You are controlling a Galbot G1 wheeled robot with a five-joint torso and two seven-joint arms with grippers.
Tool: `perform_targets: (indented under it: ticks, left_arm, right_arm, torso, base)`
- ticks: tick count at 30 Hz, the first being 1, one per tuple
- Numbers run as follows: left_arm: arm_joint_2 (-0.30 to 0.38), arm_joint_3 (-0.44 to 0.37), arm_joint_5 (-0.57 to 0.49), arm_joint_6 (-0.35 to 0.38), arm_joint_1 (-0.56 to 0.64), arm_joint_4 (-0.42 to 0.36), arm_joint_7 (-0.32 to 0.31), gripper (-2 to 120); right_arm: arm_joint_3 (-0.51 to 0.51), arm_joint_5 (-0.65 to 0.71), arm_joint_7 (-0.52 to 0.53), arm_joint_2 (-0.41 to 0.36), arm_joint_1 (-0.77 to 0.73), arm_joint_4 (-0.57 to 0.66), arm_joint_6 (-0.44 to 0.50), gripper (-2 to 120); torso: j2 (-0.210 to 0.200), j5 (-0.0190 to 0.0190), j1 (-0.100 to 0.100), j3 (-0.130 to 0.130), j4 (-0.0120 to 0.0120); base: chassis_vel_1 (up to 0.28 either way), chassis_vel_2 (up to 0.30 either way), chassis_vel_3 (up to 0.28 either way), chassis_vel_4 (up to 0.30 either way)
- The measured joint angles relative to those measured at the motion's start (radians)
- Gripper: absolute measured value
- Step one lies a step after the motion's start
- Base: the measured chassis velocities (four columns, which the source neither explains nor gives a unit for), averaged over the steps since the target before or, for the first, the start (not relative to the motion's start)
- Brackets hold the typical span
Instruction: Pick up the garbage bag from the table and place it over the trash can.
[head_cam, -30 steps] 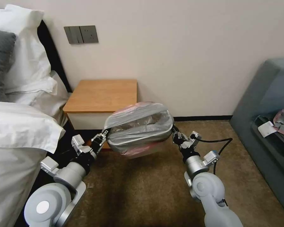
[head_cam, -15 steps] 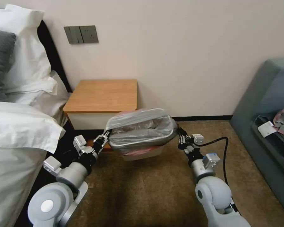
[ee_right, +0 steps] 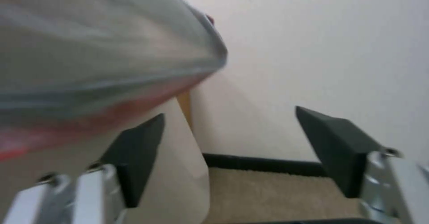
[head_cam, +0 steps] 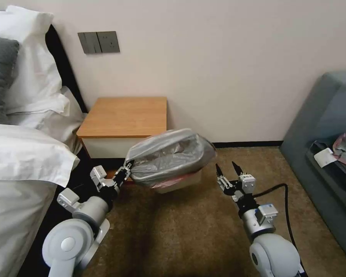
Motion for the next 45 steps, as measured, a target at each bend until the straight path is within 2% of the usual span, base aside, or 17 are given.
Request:
perform_targets:
  ticks: [5,8,12,14,16,19,21,23,24,28,29,32,34,36,38,39,45]
  left_arm:
    - [0.009,-0.001,0.027,0.0,0.012,0.008,0.001,11]
    - [0.023,0.016,0.079,0.0,0.023,0.013,0.007,11]
    - [0.044,0.038,0.152,0.013,0.036,0.015,0.018,11]
    - [0.049,0.05,0.268,0.034,0.042,0.015,0.037,11]
    - [0.049,0.053,0.302,0.037,0.043,0.015,0.041,11]
    - [0.053,0.068,0.491,0.042,0.052,0.015,0.074,10]
    - [0.054,0.072,0.549,0.04,0.056,0.015,0.087,10]
    - [0.056,0.081,0.651,0.031,0.062,0.013,0.109,10]
    - [0.056,0.081,0.651,0.031,0.062,0.013,0.109,10]
    - [0.047,0.103,0.738,0.012,0.06,0.012,0.128,10]
    - [0.047,0.103,0.738,0.012,0.06,0.012,0.128,10]
    - [0.035,0.116,0.766,0.002,0.061,0.013,0.14,10]
    - [0.034,0.12,0.776,0.0,0.061,0.014,0.143,10]
    - [0.034,0.125,0.801,-0.004,0.061,0.017,0.15,10]
    - [0.037,0.129,0.819,-0.01,0.062,0.021,0.155,10]
    - [0.037,0.129,0.819,-0.01,0.062,0.021,0.155,10]
    - [0.034,0.15,0.868,-0.025,0.074,0.025,0.167,9]
  right_arm:
    - [0.008,-0.013,-0.027,0.003,0.017,0.028,0.075,98]
    - [0.02,-0.081,-0.031,-0.01,0.036,0.042,0.14,100]
    - [0.02,-0.155,-0.028,-0.064,0.048,0.074,0.18,90]
    - [0.007,-0.175,-0.029,-0.146,0.06,0.11,0.19,78]
    - [0.004,-0.175,-0.031,-0.167,0.065,0.118,0.19,77]
    - [-0.033,-0.17,-0.069,-0.301,0.114,0.149,0.166,61]
    - [-0.048,-0.165,-0.08,-0.336,0.127,0.15,0.157,57]
    - [-0.116,-0.152,-0.104,-0.445,0.187,0.144,0.115,46]
    - [-0.116,-0.152,-0.104,-0.445,0.187,0.144,0.115,46]
    - [-0.273,-0.1,-0.116,-0.597,0.346,0.094,0.0,28]
    - [-0.273,-0.1,-0.116,-0.597,0.346,0.094,0.0,28]
    - [-0.421,-0.028,-0.118,-0.657,0.485,0.041,-0.106,14]
    - [-0.474,0.004,-0.123,-0.665,0.532,0.023,-0.143,10]
    - [-0.591,0.078,-0.124,-0.668,0.642,-0.018,-0.211,1]
    - [-0.711,0.166,-0.104,-0.655,0.775,-0.06,-0.279,0]
    - [-0.711,0.166,-0.104,-0.655,0.775,-0.06,-0.279,0]
    - [-0.963,0.29,-0.11,-0.583,1.039,-0.137,-0.421,0]
  torso:
    - [0.0,-0.0001,0.0,0.0,0.0001]
    - [0.0,0.0,0.0,0.0,0.0001]
    - [0.0,0.0001,0.0,0.0,0.0]
    - [0.0,0.0001,0.0,0.0,-0.0001]
    - [0.0,0.0,0.0,0.0,0.0]
    - [0.0,0.0,0.0,0.0,0.0]
    - [0.0,0.0,0.0,0.0,0.0]
    - [0.0,0.0001,0.0,0.0,0.0002]
    - [0.0,0.0001,0.0,0.0,0.0002]
    - [0.0,0.0001,0.0,0.0,0.0]
    - [0.0,0.0001,0.0,0.0,0.0]
    - [0.0,0.0,0.0,0.0,0.0002]
    - [0.0,0.0,0.0,0.0,-0.0001]
    - [0.0,0.0,0.0,0.0,-0.0002]
    - [0.0,0.0,0.0,0.0,-0.0001]
    - [0.0,0.0,0.0,0.0,-0.0001]
    - [0.0,-0.0002,0.0,0.0,0.0]
  base:
    - [0.0,0.0,0.0,0.0]
    - [0.0,0.0,0.0,0.0]
    - [0.0,0.0,0.0,0.0]
    - [0.0,0.0,0.0,0.0]
    - [0.0,0.0,0.0,0.0]
    - [0.0,0.0,0.0,0.0]
    - [0.0,0.0,0.0,0.0]
    - [0.0,0.0,0.0,0.0]
    - [0.0,0.0,0.0,0.0]
    - [0.0,0.0,0.0,0.0]
    - [0.0,0.0,0.0,0.0]
    - [0.0,0.0,0.0,0.0]
    - [0.0,0.0,0.0,0.0]
    - [0.0,0.0,0.0,0.0]
    - [0.0,0.0,0.0,0.0]
    - [0.0,0.0,0.0,0.0]
    - [0.0,0.0,0.0,0.0]
